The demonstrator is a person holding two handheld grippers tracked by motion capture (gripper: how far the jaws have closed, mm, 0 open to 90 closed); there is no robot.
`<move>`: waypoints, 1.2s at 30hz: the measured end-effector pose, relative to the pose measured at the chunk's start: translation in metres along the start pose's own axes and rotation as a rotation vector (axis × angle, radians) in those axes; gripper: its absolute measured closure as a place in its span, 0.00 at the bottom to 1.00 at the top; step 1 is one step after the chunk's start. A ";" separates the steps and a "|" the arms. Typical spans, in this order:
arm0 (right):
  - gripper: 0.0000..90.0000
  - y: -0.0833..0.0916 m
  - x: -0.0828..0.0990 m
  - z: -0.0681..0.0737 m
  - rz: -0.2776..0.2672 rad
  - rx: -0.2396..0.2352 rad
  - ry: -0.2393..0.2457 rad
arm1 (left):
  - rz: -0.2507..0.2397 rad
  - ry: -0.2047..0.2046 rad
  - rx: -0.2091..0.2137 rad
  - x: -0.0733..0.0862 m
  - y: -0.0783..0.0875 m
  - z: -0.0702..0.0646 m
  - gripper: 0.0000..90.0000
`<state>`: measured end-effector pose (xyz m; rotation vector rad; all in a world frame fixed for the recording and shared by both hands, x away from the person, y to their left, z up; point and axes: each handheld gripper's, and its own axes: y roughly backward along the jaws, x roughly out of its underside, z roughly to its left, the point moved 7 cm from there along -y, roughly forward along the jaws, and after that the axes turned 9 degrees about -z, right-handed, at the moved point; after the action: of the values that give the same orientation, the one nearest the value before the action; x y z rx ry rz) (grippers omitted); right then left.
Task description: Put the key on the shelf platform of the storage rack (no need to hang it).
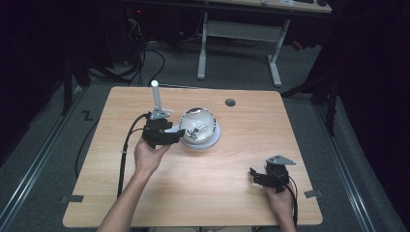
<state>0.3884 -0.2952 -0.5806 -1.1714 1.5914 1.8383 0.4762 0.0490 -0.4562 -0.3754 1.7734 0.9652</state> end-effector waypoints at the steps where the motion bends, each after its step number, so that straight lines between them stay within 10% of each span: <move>1: 0.26 0.000 0.000 0.000 0.000 0.000 0.000 | -0.005 0.003 -0.002 0.000 0.002 0.001 0.45; 36: 0.26 0.000 0.000 0.000 0.000 -0.002 0.000 | -0.060 0.028 -0.073 0.018 0.048 0.021 0.44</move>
<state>0.3883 -0.2950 -0.5806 -1.1721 1.5905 1.8400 0.4511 0.0981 -0.4548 -0.4878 1.7455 0.9887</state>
